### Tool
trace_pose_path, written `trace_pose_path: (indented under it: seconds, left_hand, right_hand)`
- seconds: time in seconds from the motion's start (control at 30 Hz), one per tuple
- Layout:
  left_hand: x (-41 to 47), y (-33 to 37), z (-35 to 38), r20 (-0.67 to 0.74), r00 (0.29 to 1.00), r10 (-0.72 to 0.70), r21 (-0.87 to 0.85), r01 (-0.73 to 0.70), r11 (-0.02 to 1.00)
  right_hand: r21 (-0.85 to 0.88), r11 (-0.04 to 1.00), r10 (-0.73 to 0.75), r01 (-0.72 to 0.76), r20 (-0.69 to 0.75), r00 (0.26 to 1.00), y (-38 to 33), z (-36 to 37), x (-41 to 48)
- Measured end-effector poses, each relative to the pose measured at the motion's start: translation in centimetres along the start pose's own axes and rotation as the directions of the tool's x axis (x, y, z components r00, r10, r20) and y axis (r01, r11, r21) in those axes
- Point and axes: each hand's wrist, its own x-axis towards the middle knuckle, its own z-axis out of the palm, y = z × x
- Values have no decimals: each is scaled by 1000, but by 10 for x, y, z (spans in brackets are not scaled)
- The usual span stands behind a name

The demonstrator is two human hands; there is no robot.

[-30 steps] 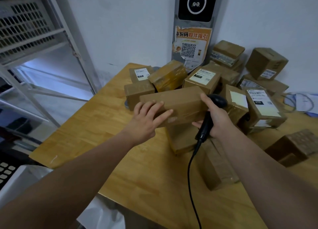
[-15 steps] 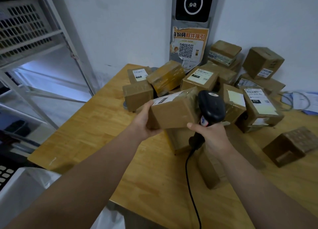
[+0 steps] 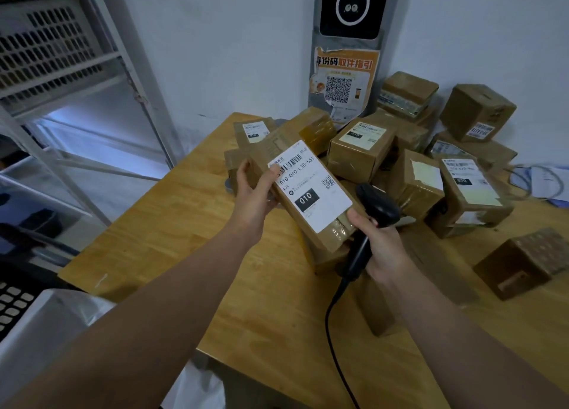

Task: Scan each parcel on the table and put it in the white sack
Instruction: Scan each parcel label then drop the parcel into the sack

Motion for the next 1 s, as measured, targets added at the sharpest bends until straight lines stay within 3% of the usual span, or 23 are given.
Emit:
trace_pose_path:
  seconds: [0.2, 0.3, 0.4, 0.53, 0.6, 0.8, 1.0]
  left_hand:
    - [5, 8, -6, -1, 999, -37, 130, 37, 991]
    - [8, 15, -9, -15, 1000, 20, 230, -16, 973]
    - [10, 18, -16, -54, 996, 71, 292, -52, 955]
    - [10, 13, -27, -38, 996, 80, 322, -64, 945]
    - [10, 11, -30, -42, 996, 74, 309, -58, 949]
    - [13, 13, -36, -44, 994, 105, 294, -87, 952]
    - [16, 17, -38, -41, 991, 127, 280, -111, 954]
  right_hand:
    - [31, 997, 66, -66, 16, 998, 3, -8, -2]
    - [-143, 986, 70, -83, -99, 993, 4, -6, 2]
    - [-374, 926, -29, -55, -215, 976, -5, 3, 2]
    - [-544, 830, -107, 122, 59, 992, -21, 24, -17]
    - [-573, 799, -135, 179, 119, 984, -25, 34, -25]
    - [-641, 766, 72, 59, 176, 982, -30, 47, -28]
    - [-628, 768, -61, 123, 120, 991, -28, 57, -32]
